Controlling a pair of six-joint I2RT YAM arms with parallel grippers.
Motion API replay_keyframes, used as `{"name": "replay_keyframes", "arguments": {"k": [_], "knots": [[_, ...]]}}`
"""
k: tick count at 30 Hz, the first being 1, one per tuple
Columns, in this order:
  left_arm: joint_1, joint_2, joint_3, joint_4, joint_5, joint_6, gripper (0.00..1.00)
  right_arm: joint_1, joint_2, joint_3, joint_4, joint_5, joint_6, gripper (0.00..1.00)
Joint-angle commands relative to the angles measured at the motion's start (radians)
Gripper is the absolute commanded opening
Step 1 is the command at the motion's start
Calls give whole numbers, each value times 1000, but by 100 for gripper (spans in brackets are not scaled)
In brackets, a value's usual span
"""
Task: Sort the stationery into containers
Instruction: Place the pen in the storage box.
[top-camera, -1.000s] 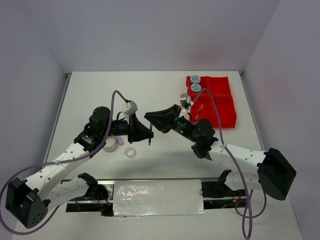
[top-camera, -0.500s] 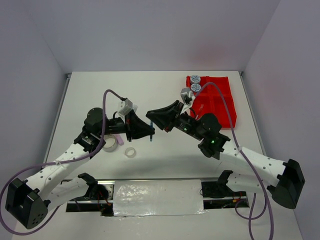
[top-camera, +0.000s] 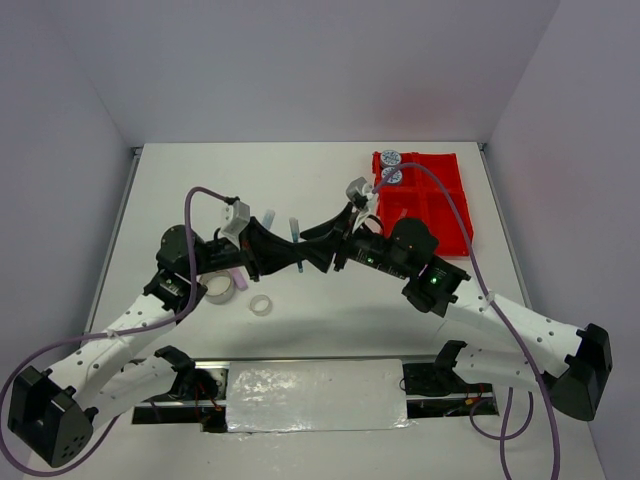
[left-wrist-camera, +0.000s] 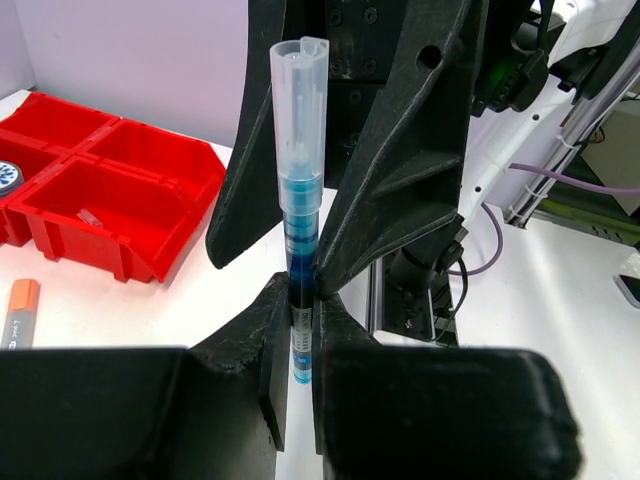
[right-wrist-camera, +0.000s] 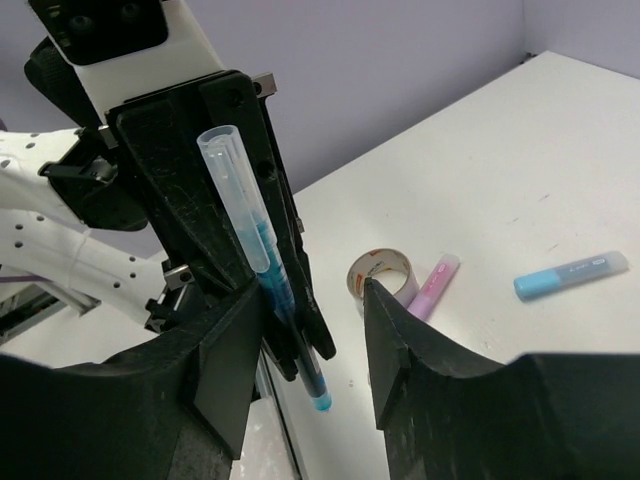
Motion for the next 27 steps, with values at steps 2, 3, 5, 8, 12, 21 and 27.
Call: {"name": "replay_keyframes", "arguments": {"k": [2,3,5,8,12,21,27], "knots": [[-19,-14,25,136,38,5,0,-5,-8,2,-64,-40,-41,50],[-26,-7,28,128,43,10,0,-5,-6,5,-61,-46,-44,49],[-39,13,45,88,38,25,0,-5,6,10,-47,-54,-49,48],[-50,38,62,63,29,19,7,-5,32,8,-24,-74,-49,42],[-52,64,74,54,27,4,25,-7,61,5,7,-77,-52,15],[-50,26,183,-380,-490,28,99,-342,47,-58,-148,134,39,0],[-17,84,295,-798,-1032,-102,99,-542,153,6,-410,530,132,0]]}}
